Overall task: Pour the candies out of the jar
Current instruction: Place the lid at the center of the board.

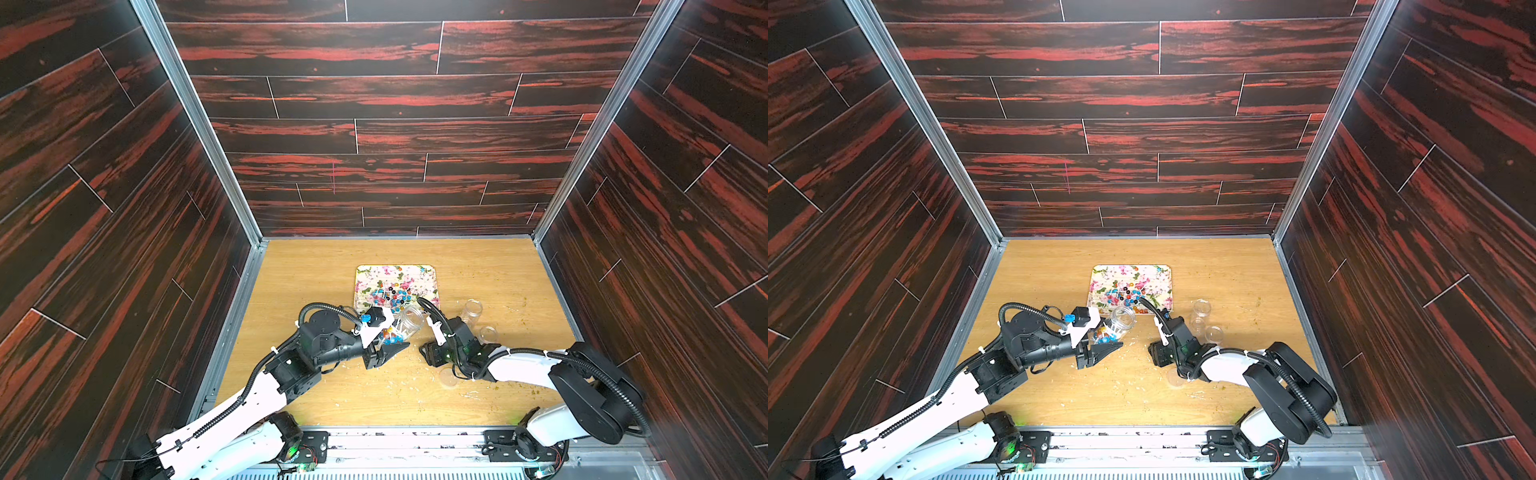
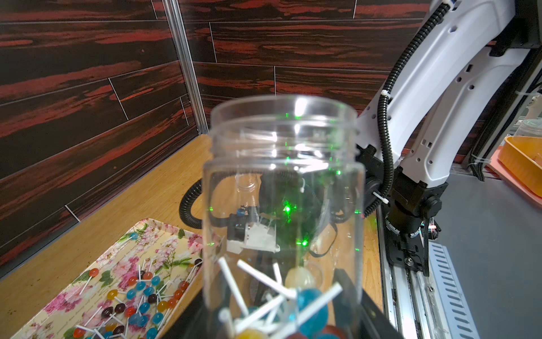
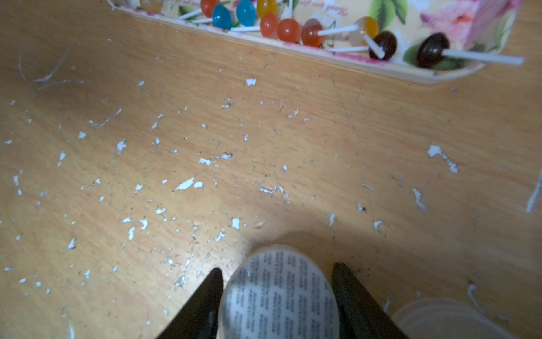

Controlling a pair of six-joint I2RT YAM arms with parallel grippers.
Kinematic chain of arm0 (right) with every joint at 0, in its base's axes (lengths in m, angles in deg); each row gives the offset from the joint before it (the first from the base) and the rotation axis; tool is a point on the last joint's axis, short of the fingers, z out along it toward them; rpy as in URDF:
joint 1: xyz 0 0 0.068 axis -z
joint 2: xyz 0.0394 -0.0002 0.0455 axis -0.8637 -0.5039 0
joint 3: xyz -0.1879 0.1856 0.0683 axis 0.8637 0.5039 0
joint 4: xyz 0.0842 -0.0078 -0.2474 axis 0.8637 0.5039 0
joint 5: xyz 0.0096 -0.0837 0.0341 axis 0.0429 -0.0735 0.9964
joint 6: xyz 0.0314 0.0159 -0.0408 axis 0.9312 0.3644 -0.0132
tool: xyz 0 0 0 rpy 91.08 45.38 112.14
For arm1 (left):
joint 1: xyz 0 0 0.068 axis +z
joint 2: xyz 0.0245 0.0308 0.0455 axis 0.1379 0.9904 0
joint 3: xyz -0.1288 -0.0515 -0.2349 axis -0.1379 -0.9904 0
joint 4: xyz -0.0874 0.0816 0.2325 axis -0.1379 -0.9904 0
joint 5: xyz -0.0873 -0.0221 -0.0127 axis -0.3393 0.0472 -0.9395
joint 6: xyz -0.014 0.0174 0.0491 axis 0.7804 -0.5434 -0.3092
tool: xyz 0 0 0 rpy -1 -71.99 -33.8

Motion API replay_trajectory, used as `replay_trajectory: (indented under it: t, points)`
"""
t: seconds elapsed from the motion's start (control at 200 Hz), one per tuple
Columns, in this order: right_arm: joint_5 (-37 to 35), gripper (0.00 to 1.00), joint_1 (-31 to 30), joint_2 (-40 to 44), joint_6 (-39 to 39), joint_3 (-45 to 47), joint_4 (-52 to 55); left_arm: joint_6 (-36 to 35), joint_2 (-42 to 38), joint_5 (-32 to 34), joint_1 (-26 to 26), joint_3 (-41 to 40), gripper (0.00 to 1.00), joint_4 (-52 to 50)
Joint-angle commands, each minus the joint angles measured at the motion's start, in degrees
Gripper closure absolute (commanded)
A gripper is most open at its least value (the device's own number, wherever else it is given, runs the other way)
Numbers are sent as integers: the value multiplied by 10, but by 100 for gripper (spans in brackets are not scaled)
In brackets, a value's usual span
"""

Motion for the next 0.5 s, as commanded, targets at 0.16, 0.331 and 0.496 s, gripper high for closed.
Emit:
replay_trajectory:
  t: [0.16, 0.331, 0.496]
  points:
    - [-17, 31, -5, -18, 11, -7, 21, -6, -10, 3, 2, 9, 46, 11]
    - [-14, 29, -8, 16, 8, -27, 49, -6, -11, 6, 2, 9, 46, 12]
    - [-17, 27, -8, 57, -8, -62, 92, -10, -6, 8, 2, 10, 46, 11]
